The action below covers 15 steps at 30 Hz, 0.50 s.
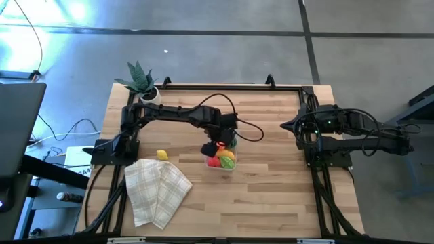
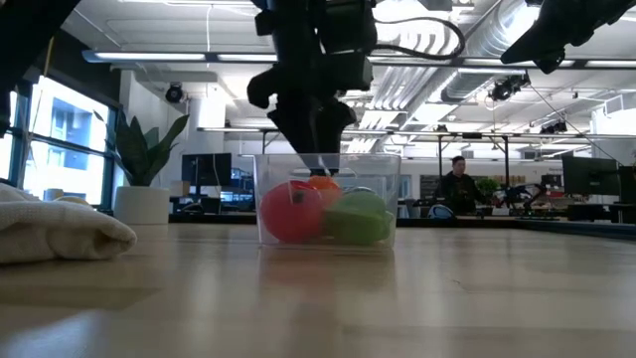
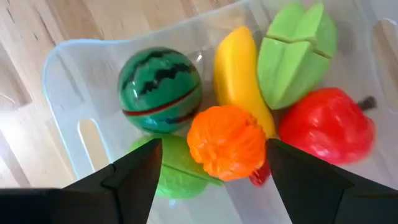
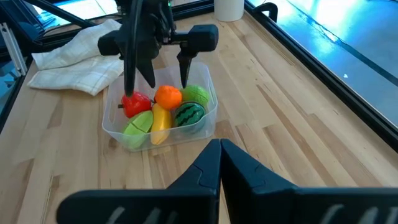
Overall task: Pick and placing Produce into tupperware
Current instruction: Put the lemon into the transparent bin
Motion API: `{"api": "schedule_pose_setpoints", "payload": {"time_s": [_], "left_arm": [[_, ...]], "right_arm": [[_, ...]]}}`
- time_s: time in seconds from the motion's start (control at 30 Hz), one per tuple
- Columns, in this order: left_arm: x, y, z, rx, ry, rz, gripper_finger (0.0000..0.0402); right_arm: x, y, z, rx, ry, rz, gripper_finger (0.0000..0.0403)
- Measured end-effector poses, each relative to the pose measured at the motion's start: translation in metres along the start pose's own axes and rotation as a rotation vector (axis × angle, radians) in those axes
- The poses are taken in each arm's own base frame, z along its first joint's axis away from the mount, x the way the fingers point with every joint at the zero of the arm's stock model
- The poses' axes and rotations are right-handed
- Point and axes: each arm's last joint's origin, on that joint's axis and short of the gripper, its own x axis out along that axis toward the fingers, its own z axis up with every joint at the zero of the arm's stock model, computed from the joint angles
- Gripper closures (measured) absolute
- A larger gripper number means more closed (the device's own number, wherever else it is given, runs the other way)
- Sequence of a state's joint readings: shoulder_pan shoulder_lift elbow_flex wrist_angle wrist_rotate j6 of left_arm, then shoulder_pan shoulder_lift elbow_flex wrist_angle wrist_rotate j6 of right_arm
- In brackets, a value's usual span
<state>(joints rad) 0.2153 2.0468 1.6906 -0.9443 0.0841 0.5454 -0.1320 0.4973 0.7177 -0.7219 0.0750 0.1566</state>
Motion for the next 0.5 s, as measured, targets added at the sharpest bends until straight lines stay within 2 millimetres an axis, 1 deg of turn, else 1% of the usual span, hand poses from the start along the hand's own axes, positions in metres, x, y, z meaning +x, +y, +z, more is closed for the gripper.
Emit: {"api": "schedule_pose_setpoints", "payload": {"time_s": [0.13, 0.2, 0.33, 0.5], "left_arm": [[-0.013, 0.001, 0.003, -0.002, 0.020, -0.004, 0.0124], [-0.022, 0.001, 0.004, -0.007, 0.050, 0.004, 0.0124], [-0.048, 0.002, 0.004, -0.055, 0.138, 0.039, 0.0124], [-0.083, -0.003, -0.004, -0.136, 0.288, 0.097, 0.0124]], "right_arm": [[0.000, 0.000, 0.000, 0.000, 0.000, 0.000, 0.0403], [0.000, 0.000, 0.000, 0.000, 0.000, 0.000, 0.0403], [0.000, 0.000, 0.000, 0.000, 0.000, 0.000, 0.0403], [0.000, 0.000, 0.000, 0.000, 0.000, 0.000, 0.0403]]}}
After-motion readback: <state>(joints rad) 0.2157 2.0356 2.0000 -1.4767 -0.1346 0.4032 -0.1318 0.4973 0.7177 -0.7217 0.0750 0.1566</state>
